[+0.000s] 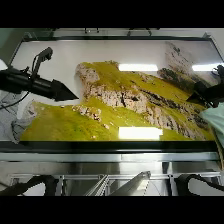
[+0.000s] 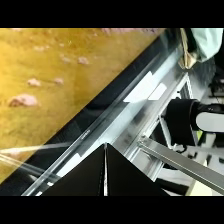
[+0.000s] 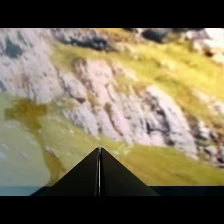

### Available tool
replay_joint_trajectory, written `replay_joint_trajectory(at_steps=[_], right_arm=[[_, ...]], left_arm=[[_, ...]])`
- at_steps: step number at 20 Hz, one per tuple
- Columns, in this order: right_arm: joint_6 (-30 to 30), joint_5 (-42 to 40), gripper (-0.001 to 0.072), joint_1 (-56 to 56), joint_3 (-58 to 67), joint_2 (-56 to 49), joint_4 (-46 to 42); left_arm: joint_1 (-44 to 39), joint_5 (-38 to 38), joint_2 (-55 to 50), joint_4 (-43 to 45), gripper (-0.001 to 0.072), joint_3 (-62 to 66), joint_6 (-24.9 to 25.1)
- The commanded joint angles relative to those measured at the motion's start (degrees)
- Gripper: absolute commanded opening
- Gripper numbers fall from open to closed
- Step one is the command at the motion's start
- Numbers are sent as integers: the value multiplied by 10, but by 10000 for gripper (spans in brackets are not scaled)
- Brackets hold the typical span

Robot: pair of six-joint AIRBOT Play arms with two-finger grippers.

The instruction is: Fold the shirts.

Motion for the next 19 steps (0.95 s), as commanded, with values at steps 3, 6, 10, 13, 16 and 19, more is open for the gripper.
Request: replay_joint_trajectory(at_steps=[3,6,10,13,16,19], right_arm=[[-31,-6,11,16,-59,76,0],[-26,49,11,17,-59,75,0],[-26,49,11,17,-59,73,0],[-26,49,11,17,-59,73,-1],[-26,49,11,17,-59,73,-1],[-26,49,11,17,-59,73,-1]], left_arm=[[59,38,134,2,13,-161,-1],[64,43,195,3,13,-219,-1],[64,73,257,3,13,-271,-1],[64,77,282,3,14,-290,-1],[64,77,302,3,14,-304,-1],[64,77,312,2,14,-303,-1]])
